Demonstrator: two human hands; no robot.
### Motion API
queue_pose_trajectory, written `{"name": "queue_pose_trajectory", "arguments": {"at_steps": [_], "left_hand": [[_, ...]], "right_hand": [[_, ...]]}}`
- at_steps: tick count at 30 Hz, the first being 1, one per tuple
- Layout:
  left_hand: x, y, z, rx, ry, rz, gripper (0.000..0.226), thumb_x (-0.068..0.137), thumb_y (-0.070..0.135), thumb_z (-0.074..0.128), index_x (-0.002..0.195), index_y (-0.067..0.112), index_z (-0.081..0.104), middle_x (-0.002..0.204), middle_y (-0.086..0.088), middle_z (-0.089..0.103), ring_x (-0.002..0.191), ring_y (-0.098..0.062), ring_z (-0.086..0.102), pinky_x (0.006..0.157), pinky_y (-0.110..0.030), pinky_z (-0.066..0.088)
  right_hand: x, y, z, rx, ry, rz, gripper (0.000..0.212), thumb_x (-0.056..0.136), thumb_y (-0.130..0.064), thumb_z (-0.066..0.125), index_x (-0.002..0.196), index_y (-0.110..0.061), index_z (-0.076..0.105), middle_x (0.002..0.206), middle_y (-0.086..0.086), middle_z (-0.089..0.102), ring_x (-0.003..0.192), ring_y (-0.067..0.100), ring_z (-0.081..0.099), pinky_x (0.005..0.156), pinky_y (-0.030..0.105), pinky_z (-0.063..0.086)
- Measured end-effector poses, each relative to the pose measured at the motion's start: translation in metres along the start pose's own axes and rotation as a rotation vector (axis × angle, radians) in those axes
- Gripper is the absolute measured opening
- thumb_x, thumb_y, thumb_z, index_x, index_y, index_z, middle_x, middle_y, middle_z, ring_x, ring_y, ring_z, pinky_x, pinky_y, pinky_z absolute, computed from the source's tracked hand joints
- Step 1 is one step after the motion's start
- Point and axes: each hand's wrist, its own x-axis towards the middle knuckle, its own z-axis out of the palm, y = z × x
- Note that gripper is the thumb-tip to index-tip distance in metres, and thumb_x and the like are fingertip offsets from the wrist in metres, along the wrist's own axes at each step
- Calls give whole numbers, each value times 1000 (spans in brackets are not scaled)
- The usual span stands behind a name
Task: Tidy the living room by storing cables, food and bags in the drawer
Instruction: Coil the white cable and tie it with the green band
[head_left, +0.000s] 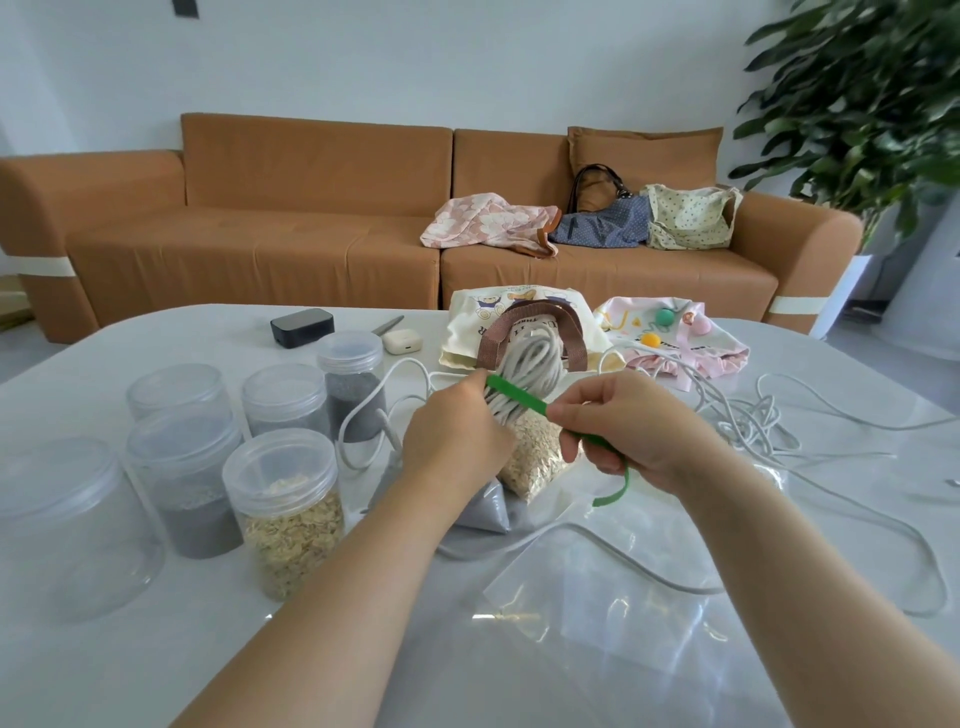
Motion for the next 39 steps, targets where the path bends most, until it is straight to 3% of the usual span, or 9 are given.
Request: {"name": "queue_pose_trajectory", "arguments": {"at_steps": [5,7,10,13,18,21,27,34,39], "left_hand": [[-3,8,-9,-444,-178,-170,16,77,6,60,77,20,53,63,-2,57,41,-18,52,39,-18,38],[-7,9,-10,-560,-277,-231,16,77,2,62,76,16,54,60,-7,56,35,-18,48,38,-18,36],[-11,7,-10,-683,-429,-301,15,77,0,63,83,12,56,55,-8,56,38,-18,48,42,-19,36],[-10,3,-7,-762,-561,-348,14,80,1,62,87,12,58,53,-6,55,38,-17,48,39,-17,35],[-9,-2,-4,-776,-670,-366,13,83,1,59,89,12,58,58,-8,54,39,-17,48,38,-18,36],[-7,-4,-2,-788,-680,-374,13,82,1,59,87,13,59,58,-8,54,39,-17,48,38,-18,36],[-7,-6,-3,-865,-769,-417,11,85,2,55,90,11,56,57,-6,52,37,-15,45,37,-16,35],[-9,-9,-6,-930,-905,-475,15,87,5,50,73,9,51,55,-5,52,35,-12,42,36,-14,30],[-10,-8,-7,-934,-939,-478,16,87,7,51,72,11,49,57,-4,52,36,-10,43,36,-14,31]], "right_hand": [[-3,-4,-16,0,-42,-32,13,86,-2,62,73,-2,61,53,11,59,34,12,29,37,17,24],[-3,-4,-19,-15,-72,-18,10,82,-1,66,74,-3,61,51,9,55,35,11,29,37,16,23],[-3,-4,-17,-139,-38,-17,12,76,-4,74,75,-8,63,46,-1,47,36,8,32,39,17,27],[-3,-5,-12,-429,88,-94,12,74,-13,77,71,-16,66,51,-5,47,43,8,38,47,21,33],[-2,-1,-5,-653,256,-185,12,76,-26,75,73,-17,69,57,-4,47,50,9,38,48,23,30],[-2,0,-3,-656,256,-192,19,76,-33,75,72,-15,70,54,-2,44,49,11,35,45,21,27],[-4,1,-3,-537,180,-253,17,75,-19,77,66,-9,67,50,-4,41,43,3,38,43,13,30],[-8,-2,-10,-528,36,-322,33,74,-11,77,57,-34,62,45,-16,49,46,2,40,46,11,31],[-9,-2,-11,-540,-5,-340,27,72,-11,80,63,-33,69,48,-16,54,48,2,40,49,13,32]]}}
